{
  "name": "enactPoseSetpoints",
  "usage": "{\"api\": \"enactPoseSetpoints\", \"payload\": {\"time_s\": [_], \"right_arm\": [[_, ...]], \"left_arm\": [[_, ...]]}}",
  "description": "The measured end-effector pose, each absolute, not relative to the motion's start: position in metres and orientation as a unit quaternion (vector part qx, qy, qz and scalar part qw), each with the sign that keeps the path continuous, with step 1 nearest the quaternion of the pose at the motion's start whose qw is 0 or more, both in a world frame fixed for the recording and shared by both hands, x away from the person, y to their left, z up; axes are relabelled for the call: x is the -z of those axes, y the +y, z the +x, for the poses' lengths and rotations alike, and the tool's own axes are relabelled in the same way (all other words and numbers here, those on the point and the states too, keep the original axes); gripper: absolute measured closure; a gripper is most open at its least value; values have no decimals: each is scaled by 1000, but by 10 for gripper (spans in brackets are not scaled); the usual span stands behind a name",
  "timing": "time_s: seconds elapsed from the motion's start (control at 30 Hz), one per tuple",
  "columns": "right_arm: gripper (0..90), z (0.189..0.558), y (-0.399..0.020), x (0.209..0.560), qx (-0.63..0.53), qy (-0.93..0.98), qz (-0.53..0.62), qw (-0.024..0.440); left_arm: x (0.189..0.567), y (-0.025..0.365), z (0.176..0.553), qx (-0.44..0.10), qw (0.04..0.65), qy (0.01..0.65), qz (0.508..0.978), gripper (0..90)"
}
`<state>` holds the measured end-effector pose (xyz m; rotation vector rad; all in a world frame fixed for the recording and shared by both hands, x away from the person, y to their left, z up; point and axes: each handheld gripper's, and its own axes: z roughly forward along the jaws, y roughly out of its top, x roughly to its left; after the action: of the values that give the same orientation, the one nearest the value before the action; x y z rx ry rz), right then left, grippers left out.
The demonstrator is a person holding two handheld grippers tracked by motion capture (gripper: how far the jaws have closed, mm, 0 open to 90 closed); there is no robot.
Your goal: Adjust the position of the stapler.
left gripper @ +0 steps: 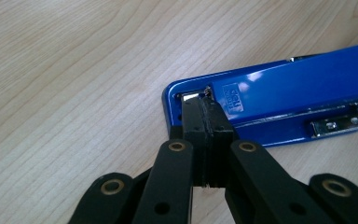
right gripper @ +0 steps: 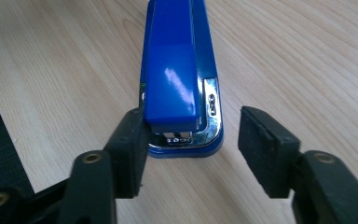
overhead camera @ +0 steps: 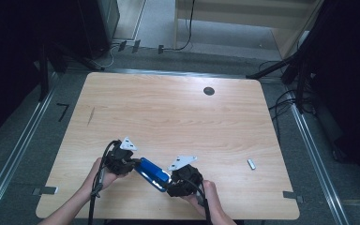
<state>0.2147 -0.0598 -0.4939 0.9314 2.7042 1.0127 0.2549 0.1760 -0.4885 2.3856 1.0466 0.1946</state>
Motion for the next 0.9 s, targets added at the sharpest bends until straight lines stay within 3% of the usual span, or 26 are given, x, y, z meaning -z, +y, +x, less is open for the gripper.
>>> {"api": "enactPoseSetpoints", "payload": {"time_s": [0.4,0.9], "right_arm": [[586,223,-78,491,-323,893,309,59],[641,236,-117,489,-306,889,334,62]], "left_arm": [[490,158,251,-67,271,371,886,900],[495,132,248,-61,275,350,893,879]]}}
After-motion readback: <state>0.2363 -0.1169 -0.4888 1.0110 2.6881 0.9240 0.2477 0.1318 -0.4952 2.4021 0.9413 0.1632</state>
